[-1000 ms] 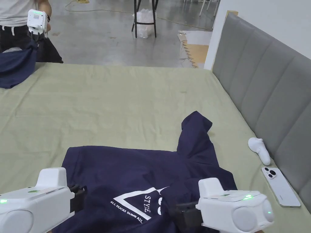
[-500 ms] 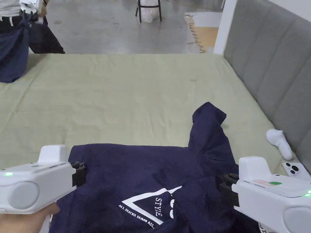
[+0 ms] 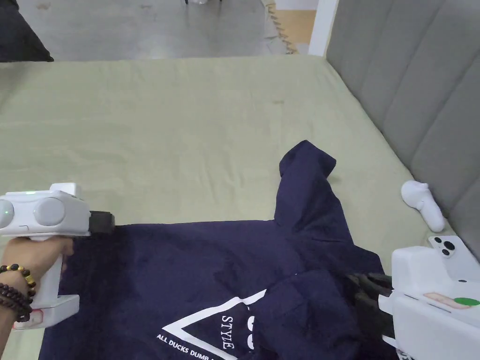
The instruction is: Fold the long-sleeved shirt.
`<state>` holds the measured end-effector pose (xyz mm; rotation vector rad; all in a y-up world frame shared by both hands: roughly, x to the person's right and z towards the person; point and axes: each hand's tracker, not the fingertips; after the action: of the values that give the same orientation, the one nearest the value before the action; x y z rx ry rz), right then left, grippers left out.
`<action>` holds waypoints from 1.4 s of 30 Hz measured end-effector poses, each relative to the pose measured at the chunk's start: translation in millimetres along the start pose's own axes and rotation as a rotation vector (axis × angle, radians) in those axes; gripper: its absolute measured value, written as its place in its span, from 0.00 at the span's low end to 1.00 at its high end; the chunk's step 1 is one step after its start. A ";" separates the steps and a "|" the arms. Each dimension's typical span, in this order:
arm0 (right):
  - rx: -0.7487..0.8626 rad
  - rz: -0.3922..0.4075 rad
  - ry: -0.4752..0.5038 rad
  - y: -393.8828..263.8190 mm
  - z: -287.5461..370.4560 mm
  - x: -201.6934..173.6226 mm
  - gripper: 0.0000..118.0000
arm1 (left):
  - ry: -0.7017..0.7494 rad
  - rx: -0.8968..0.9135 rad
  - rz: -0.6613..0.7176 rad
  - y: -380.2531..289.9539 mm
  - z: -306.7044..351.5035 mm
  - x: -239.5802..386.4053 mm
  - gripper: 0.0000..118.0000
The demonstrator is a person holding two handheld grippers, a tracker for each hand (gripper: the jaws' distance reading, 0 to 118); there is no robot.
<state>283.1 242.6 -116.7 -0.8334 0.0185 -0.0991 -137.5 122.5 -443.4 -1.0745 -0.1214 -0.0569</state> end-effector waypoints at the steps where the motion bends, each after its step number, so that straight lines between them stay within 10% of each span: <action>1: -0.001 -0.007 -0.009 2.3 -4.7 7.0 0.01 | -0.012 -0.042 -0.024 -2.5 -6.8 1.8 0.67; 4: -0.013 -0.063 -0.048 14.8 -21.2 33.4 0.01 | -0.009 0.012 -0.024 -11.6 7.6 11.4 0.54; 6: -0.027 -0.089 -0.076 28.9 -40.6 54.6 0.02 | -0.081 0.011 -0.023 -10.3 19.3 11.4 0.10; 10: -0.129 -0.096 -0.095 63.5 -98.0 89.0 0.64 | -0.041 0.058 -0.126 -16.2 41.6 23.4 0.10; 23: -0.419 -0.023 -0.177 86.8 -225.7 92.3 0.60 | -0.076 0.053 -0.073 -25.0 49.1 21.3 0.10; 27: -0.381 0.011 -0.193 72.9 -218.9 77.5 0.51 | -0.067 0.048 -0.101 -28.7 47.8 24.7 0.10; 33: -0.371 0.046 -0.123 70.8 -218.0 63.2 0.07 | -0.059 0.049 -0.095 -30.8 50.8 30.5 0.10; 42: -0.133 0.022 -0.086 175.9 -115.4 80.3 0.02 | -0.099 0.325 0.032 7.2 149.4 15.7 0.10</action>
<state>370.8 267.4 -322.6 -0.9698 -0.0470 -0.0421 -131.8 257.6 -377.4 -0.7540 -0.1954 0.0444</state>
